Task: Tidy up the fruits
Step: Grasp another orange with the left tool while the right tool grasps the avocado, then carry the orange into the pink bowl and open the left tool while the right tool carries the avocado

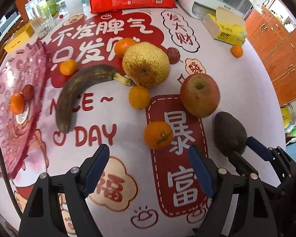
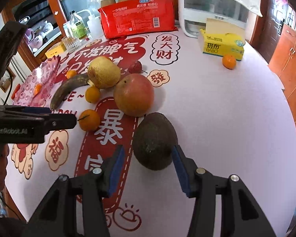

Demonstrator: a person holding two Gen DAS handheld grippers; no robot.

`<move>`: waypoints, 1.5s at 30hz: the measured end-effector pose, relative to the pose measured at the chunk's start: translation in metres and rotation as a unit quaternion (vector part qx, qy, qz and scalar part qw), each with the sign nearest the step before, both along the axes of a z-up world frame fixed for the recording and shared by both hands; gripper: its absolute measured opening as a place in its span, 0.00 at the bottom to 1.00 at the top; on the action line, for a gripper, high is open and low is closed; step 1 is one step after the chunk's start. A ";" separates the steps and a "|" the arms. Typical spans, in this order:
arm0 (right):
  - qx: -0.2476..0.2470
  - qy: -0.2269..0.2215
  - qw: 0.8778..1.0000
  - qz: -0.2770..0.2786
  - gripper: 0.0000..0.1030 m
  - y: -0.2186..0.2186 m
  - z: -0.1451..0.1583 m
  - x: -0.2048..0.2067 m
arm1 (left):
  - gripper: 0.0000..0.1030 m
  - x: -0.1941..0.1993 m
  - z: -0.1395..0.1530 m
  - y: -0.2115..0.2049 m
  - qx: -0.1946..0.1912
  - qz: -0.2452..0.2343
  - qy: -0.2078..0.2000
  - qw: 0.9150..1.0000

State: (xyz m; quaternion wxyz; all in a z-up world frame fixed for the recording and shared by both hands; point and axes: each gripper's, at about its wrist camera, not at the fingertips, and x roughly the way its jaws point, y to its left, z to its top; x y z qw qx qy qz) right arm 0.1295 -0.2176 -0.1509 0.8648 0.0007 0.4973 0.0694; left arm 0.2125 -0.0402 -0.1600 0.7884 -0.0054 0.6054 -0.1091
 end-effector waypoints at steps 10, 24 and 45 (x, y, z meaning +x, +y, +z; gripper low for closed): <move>0.009 0.002 1.000 -0.005 0.60 -0.009 -0.021 0.018 | 0.79 0.021 -0.033 -0.009 -0.002 0.001 0.022 1.000; -0.002 0.006 1.000 0.011 0.61 -0.003 -0.039 0.027 | 0.61 0.027 -0.046 -0.014 -0.009 0.010 0.029 0.999; 0.051 0.017 0.999 -0.001 0.55 -0.006 -0.034 0.016 | 0.37 0.018 -0.034 0.007 -0.036 0.043 0.021 0.998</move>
